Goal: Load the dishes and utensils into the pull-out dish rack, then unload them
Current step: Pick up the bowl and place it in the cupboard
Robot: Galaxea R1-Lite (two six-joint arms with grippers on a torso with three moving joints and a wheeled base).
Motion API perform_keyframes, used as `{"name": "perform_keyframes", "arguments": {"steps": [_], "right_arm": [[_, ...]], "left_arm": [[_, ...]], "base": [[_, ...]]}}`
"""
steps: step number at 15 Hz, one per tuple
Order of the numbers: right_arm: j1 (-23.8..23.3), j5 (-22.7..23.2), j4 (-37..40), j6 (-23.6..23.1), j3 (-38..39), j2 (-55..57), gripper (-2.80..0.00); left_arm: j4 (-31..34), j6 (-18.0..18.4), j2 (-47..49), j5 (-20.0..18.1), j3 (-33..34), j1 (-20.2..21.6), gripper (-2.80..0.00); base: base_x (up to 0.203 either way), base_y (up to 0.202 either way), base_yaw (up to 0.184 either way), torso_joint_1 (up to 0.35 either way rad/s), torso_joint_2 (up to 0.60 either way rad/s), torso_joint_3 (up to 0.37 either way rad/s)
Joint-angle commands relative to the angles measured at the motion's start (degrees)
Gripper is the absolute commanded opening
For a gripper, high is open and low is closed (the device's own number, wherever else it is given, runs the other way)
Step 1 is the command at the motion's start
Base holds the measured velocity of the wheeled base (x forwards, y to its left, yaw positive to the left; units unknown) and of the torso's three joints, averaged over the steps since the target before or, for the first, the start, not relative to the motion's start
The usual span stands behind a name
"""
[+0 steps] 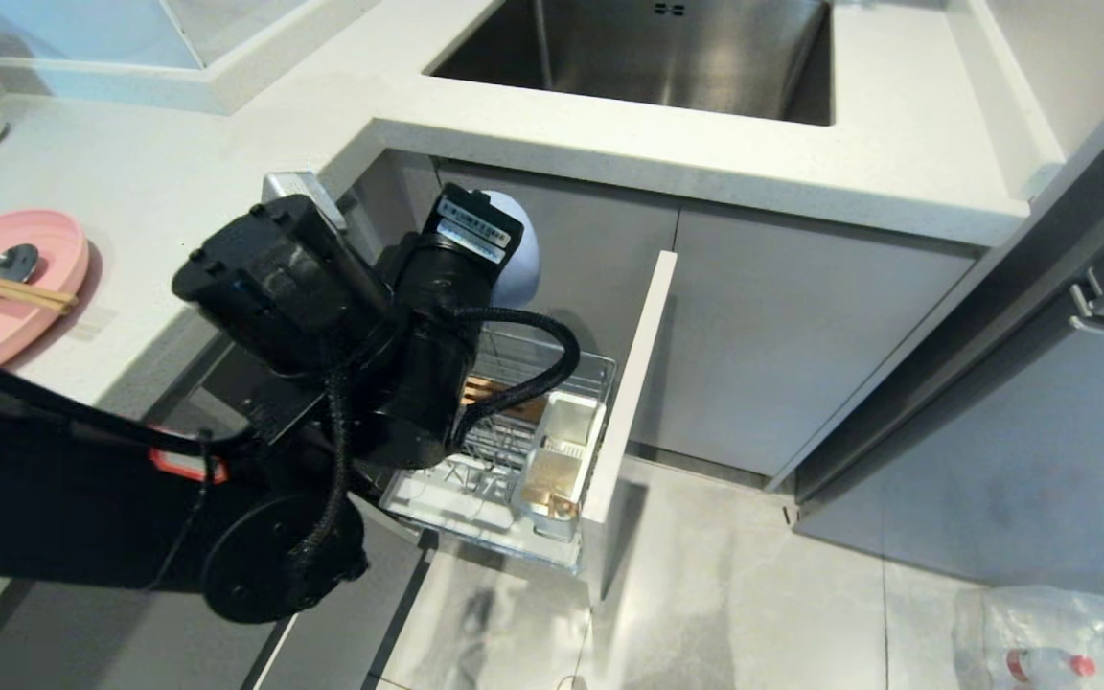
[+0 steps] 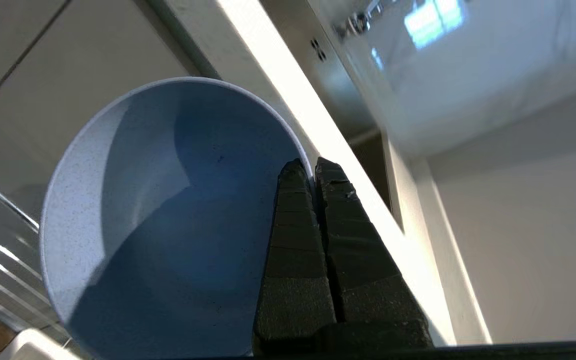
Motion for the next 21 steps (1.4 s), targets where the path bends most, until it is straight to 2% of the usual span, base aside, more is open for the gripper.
{"name": "perform_keyframes", "arguments": {"steps": [1, 3, 6, 8, 10, 14, 21], "right_arm": [[0.00, 0.00, -0.02, 0.01, 0.00, 0.09, -2.80], [0.00, 0.00, -0.02, 0.01, 0.00, 0.09, -2.80], [0.00, 0.00, -0.02, 0.01, 0.00, 0.09, -2.80], [0.00, 0.00, -0.02, 0.01, 0.00, 0.09, -2.80], [0.00, 0.00, -0.02, 0.01, 0.00, 0.09, -2.80], [0.00, 0.00, -0.02, 0.01, 0.00, 0.09, -2.80], [0.06, 0.00, -0.02, 0.01, 0.00, 0.09, -2.80]], "left_arm": [[-1.34, -2.72, 4.10, 0.06, -0.39, 1.43, -2.80], [-1.38, -6.49, 5.14, -0.13, -0.55, 3.18, -2.80], [-1.44, -13.34, 8.29, -1.17, -0.78, 8.50, -2.80], [-1.44, -18.32, 10.47, -4.32, -1.78, 11.41, -2.80], [-1.80, -21.14, 12.78, -6.55, -3.64, 13.04, -2.80], [-6.53, -21.77, 18.18, -6.95, -5.68, 13.25, -2.80], [-7.15, -23.15, 22.49, -6.85, -5.73, 13.20, -2.80]], "base": [[0.000, 0.000, 0.000, 0.000, 0.00, 0.000], [0.000, 0.000, 0.000, 0.000, 0.00, 0.000], [0.000, 0.000, 0.000, 0.000, 0.00, 0.000], [0.000, 0.000, 0.000, 0.000, 0.00, 0.000], [0.000, 0.000, 0.000, 0.000, 0.00, 0.000], [0.000, 0.000, 0.000, 0.000, 0.00, 0.000], [0.000, 0.000, 0.000, 0.000, 0.00, 0.000]]}}
